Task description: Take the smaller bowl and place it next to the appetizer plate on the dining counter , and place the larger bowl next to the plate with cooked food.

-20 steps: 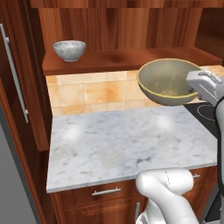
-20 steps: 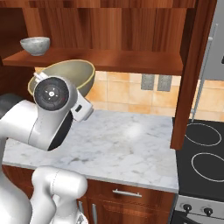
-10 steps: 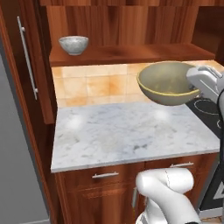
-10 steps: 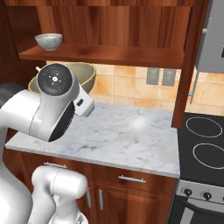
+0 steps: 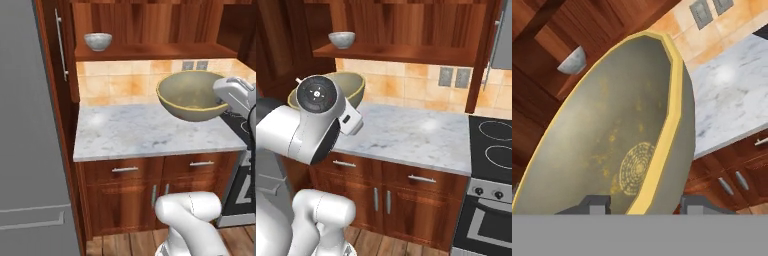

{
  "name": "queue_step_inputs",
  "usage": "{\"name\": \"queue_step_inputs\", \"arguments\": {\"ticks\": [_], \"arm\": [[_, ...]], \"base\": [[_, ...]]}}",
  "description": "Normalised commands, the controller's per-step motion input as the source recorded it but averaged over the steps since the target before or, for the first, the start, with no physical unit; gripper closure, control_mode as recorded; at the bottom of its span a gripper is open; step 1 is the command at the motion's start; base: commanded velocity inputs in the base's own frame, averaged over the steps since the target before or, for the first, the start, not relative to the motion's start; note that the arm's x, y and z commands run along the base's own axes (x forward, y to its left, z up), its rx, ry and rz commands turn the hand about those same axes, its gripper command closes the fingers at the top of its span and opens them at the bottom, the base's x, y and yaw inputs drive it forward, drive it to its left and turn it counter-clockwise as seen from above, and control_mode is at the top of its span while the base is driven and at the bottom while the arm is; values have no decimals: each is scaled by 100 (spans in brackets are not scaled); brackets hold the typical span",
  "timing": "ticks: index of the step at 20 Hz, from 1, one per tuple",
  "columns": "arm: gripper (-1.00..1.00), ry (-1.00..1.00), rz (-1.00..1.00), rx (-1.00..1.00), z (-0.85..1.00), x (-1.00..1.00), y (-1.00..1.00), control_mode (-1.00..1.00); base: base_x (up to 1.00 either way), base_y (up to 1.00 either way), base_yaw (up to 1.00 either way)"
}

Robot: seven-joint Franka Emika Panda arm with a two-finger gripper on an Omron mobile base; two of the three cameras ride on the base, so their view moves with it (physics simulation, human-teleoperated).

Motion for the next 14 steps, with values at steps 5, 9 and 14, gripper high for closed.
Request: {"name": "queue_step_inputs", "arguments": {"ticks": [5,9,14], "arm": [[100,0,0,0,0,0,0,100],[100,0,0,0,0,0,0,100],[100,0,0,0,0,0,0,100]], "base": [[-17,10,25],[0,12,35],[0,20,40]]}}
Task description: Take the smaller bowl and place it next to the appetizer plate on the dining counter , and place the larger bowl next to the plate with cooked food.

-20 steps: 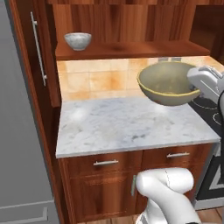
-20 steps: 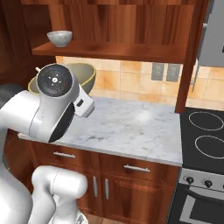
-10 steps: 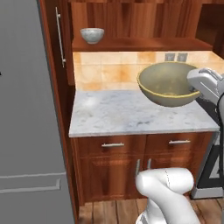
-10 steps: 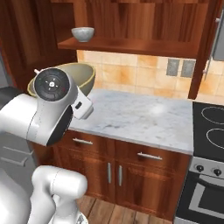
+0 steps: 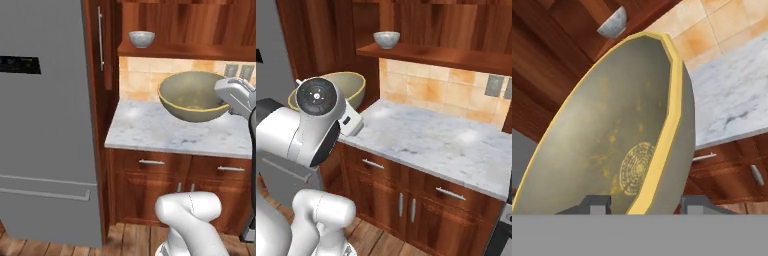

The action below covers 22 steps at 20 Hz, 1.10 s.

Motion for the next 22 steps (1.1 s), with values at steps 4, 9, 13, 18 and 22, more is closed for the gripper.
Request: {"name": "queue_step_inputs", "arguments": {"ticks": [4,9,13,18,22], "arm": [[100,0,0,0,0,0,0,100],[100,0,0,0,0,0,0,100],[100,0,0,0,0,0,0,100],[100,0,0,0,0,0,0,100],[100,0,0,0,0,0,0,100]], "base": [[-28,22,41],[-42,34,42],[-40,49,44],[-14,51,42],[0,45,41]]}}
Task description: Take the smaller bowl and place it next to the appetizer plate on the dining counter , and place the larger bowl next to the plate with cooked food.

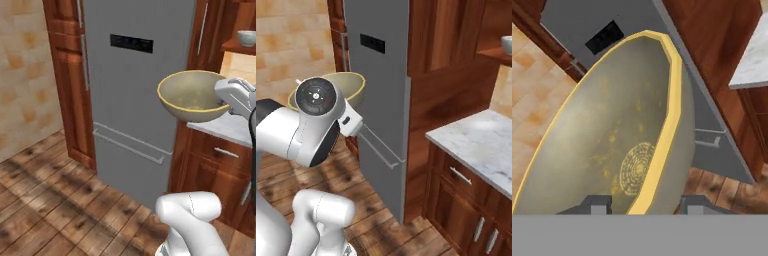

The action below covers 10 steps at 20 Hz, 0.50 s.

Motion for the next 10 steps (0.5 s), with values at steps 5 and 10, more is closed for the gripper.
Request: {"name": "queue_step_inputs", "arguments": {"ticks": [5,10], "arm": [[100,0,0,0,0,0,0,100],[100,0,0,0,0,0,0,100]], "base": [[0,46,39],[2,53,36]]}}
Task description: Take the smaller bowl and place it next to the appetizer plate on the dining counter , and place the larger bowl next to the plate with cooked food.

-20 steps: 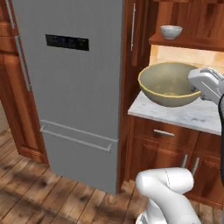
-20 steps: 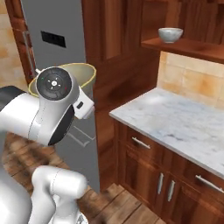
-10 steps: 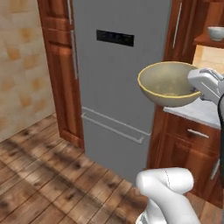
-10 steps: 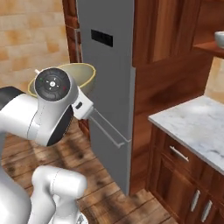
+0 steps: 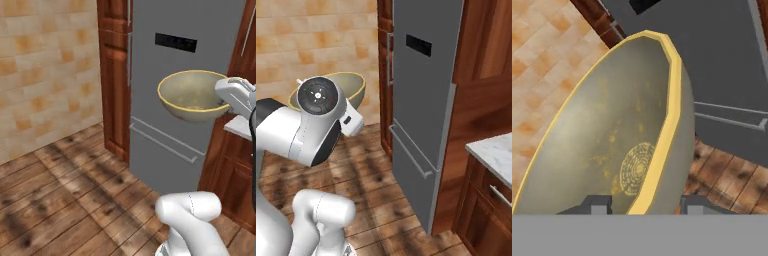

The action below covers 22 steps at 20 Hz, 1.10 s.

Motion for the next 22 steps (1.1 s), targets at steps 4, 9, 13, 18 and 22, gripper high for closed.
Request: {"name": "queue_step_inputs", "arguments": {"ticks": [4,9,13,18,22], "arm": [[100,0,0,0,0,0,0,100],[100,0,0,0,0,0,0,100],[100,0,0,0,0,0,0,100],[100,0,0,0,0,0,0,100],[100,0,0,0,0,0,0,100]], "base": [[7,56,39],[15,61,38],[30,56,40],[39,53,41],[61,56,44]]}}
